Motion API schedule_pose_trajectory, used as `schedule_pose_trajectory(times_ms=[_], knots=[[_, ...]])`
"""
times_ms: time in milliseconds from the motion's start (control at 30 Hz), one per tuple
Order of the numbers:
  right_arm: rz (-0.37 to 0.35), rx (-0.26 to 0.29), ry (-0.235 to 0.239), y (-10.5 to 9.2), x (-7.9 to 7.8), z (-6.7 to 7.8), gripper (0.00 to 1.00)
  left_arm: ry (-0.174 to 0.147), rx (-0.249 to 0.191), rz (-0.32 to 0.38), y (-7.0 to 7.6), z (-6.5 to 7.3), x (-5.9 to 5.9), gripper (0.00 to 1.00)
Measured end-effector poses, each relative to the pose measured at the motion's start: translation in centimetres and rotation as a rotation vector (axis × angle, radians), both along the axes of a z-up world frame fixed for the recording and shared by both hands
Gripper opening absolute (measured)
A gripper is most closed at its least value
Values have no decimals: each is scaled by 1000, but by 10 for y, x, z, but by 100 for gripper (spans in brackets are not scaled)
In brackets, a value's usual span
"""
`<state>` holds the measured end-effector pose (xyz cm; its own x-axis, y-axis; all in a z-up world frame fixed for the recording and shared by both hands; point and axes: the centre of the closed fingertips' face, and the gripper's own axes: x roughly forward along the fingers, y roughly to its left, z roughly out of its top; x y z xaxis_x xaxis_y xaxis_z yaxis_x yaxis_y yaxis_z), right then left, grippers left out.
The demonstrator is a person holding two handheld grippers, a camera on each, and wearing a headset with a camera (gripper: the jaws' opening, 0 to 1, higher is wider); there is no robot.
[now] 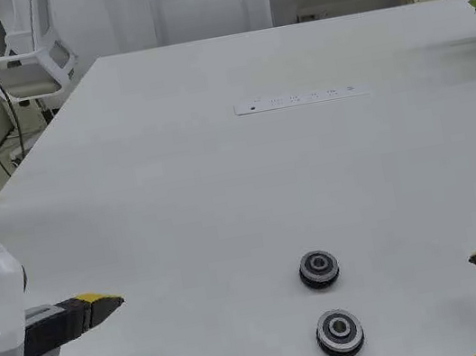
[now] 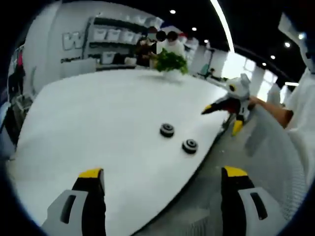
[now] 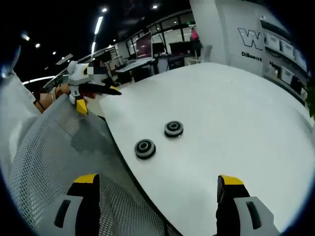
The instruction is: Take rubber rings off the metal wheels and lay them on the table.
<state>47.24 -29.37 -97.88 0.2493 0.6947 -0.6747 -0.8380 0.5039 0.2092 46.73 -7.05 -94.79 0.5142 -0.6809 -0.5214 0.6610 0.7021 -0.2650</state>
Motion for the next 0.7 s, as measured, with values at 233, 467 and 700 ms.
schedule_pose_trajectory(times_ms=[233,467,700], knots=[[3,20,-1,2,0,2,99,17,17,3,0,-4,-1,100],[32,15,11,5,-4,0,99,24,38,4,2,-8,-1,100],[51,9,22,7,-7,-2,99,25,40,5,2,-8,0,100]])
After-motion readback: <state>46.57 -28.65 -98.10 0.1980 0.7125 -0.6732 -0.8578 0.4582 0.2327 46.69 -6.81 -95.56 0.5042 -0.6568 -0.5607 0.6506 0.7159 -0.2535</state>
